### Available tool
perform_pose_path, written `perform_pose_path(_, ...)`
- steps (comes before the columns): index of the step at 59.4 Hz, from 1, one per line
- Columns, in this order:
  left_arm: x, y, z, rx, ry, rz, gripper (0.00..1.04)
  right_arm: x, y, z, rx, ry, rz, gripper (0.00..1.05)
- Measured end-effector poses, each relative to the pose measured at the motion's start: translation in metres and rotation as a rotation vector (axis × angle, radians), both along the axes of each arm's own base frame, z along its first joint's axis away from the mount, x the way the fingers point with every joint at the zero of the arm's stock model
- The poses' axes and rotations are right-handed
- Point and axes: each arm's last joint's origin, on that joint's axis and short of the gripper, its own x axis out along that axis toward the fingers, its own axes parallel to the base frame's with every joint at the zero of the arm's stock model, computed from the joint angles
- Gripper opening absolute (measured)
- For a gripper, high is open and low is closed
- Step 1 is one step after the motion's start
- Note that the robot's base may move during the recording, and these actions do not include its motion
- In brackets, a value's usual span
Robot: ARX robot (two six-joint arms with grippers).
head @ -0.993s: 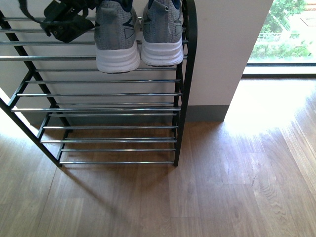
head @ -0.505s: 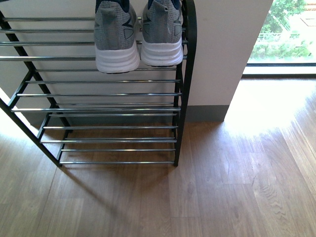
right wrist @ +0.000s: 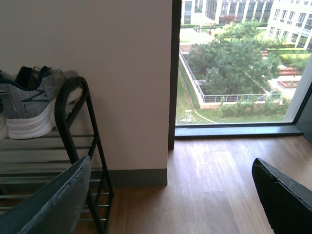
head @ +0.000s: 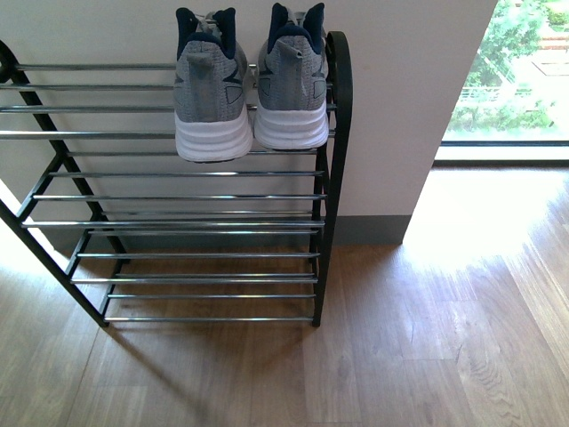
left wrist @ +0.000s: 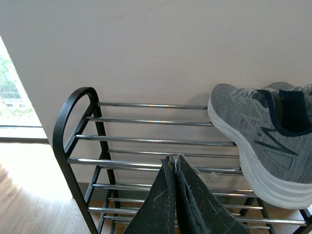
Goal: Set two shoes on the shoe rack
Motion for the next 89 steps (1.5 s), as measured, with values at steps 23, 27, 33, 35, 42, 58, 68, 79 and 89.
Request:
perform_pose_path(23, -0.043, 0.019, -0.017, 0.002, 0.015, -0.002, 0.01, 0.000, 0.000, 0.000, 0.000, 0.000, 0.000, 0.96)
perform_pose_path(27, -0.048, 0.021, -0.017, 0.002, 0.012, 0.007, 0.01, 0.000, 0.000, 0.000, 0.000, 0.000, 0.000, 0.96)
perform_pose_path(33, -0.056, 0.021, -0.015, 0.002, 0.005, 0.003, 0.01, 0.000, 0.000, 0.000, 0.000, 0.000, 0.000, 0.96)
perform_pose_path(35, -0.059, 0.021, -0.015, 0.002, 0.007, 0.003, 0.01, 0.000, 0.000, 0.000, 0.000, 0.000, 0.000, 0.96)
perform_pose_path(42, -0.068, 0.021, -0.015, 0.002, 0.005, 0.003, 0.01, 0.000, 0.000, 0.000, 0.000, 0.000, 0.000, 0.96)
perform_pose_path(58, -0.081, 0.021, -0.012, 0.002, -0.004, 0.002, 0.01, 0.000, 0.000, 0.000, 0.000, 0.000, 0.000, 0.96)
perform_pose_path(68, -0.088, 0.021, -0.009, 0.002, -0.013, 0.002, 0.01, 0.000, 0.000, 0.000, 0.000, 0.000, 0.000, 0.96)
perform_pose_path(79, -0.094, 0.021, -0.008, 0.002, -0.018, 0.002, 0.01, 0.000, 0.000, 0.000, 0.000, 0.000, 0.000, 0.96)
perform_pose_path(89, -0.099, 0.021, -0.007, 0.002, -0.022, 0.002, 0.01, 0.000, 0.000, 0.000, 0.000, 0.000, 0.000, 0.96)
